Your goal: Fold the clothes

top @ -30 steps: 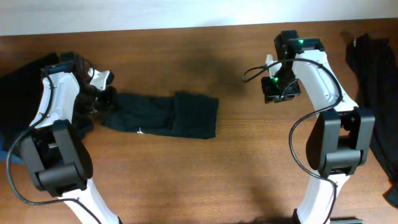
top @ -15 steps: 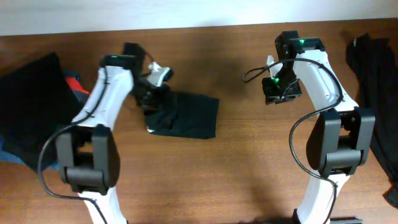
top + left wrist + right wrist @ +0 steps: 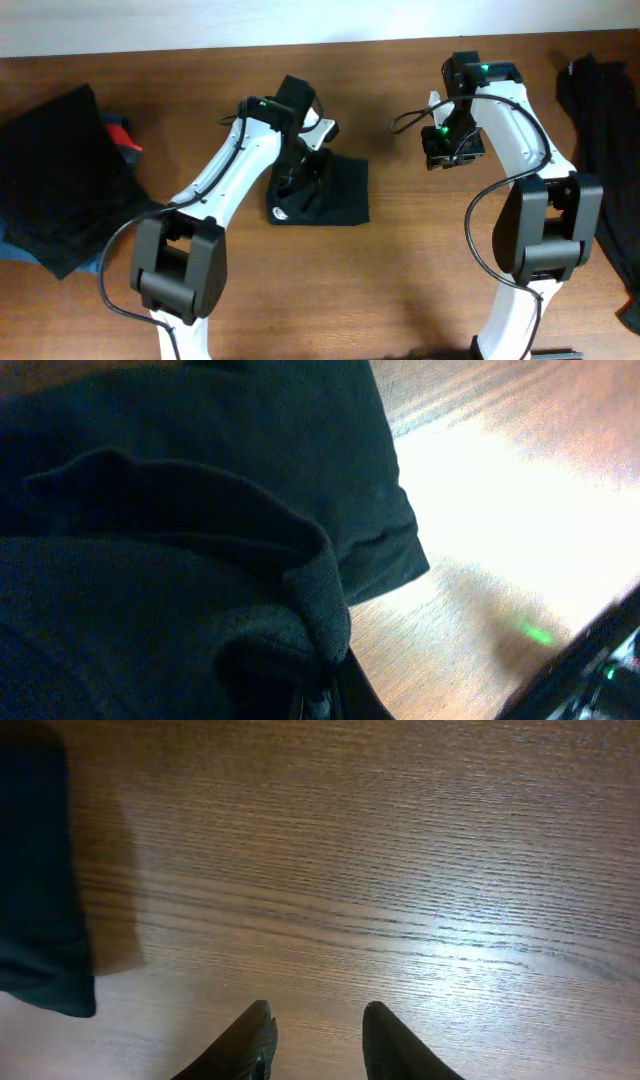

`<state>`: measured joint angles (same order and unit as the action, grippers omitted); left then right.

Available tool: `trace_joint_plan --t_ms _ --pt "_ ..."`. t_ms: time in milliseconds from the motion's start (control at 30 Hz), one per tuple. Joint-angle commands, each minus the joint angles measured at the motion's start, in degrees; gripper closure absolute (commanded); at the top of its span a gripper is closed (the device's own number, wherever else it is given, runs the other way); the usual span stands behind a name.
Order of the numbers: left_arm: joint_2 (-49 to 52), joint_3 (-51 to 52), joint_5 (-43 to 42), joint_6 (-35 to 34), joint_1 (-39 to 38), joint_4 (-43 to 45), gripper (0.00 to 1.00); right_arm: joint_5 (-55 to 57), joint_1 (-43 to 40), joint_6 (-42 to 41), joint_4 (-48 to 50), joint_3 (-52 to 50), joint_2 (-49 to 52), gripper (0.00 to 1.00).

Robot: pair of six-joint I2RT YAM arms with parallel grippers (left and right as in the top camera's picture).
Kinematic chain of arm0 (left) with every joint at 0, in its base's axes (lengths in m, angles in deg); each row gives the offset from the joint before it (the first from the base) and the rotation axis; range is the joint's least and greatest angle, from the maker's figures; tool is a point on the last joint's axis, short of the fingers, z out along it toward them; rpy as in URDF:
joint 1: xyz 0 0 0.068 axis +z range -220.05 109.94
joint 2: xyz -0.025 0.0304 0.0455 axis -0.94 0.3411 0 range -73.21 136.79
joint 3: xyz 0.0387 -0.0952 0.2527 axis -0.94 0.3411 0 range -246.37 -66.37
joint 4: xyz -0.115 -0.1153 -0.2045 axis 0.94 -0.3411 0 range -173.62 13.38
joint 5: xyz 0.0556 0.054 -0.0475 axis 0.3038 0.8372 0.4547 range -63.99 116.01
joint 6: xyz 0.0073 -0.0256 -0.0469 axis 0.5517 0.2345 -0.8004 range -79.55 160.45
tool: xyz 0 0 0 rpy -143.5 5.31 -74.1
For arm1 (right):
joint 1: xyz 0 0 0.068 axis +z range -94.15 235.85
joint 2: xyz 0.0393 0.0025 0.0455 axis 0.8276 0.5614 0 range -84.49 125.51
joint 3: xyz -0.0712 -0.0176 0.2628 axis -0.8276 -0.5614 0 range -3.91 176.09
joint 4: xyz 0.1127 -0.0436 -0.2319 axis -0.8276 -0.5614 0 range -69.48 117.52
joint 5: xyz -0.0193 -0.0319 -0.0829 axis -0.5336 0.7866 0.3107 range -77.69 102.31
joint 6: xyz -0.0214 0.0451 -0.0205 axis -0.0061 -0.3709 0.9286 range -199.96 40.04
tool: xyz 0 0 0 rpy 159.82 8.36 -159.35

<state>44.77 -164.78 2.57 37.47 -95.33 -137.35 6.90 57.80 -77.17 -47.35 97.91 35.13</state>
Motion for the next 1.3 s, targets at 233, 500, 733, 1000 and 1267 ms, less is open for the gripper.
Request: trace_joint_plan --t_ms 233,500,733,1000,1267 --pt "-5.42 -8.33 9.84 -7.91 -0.44 -0.70 0.99 -0.55 0.33 -0.50 -0.57 -0.68 -1.16 0.66" --pt "-6.88 -11.76 13.33 -7.89 -0.63 -3.26 0.99 -0.55 0.33 -0.50 -0.61 -0.68 -1.16 0.66" --pt "-6.75 -11.74 13.25 -7.85 -2.54 -3.02 0.99 -0.55 0.33 -0.52 -0.70 -0.68 -1.16 0.66" --pt "-4.81 -11.67 13.22 -7.65 -6.03 -2.93 0.99 -0.55 0.33 -0.50 -0.85 -0.68 -1.16 0.66" --pt "-3.43 -11.67 11.87 -7.65 -13.09 -2.29 0.21 -0.31 0.22 -0.52 -0.83 -0.68 -1.16 0.61"
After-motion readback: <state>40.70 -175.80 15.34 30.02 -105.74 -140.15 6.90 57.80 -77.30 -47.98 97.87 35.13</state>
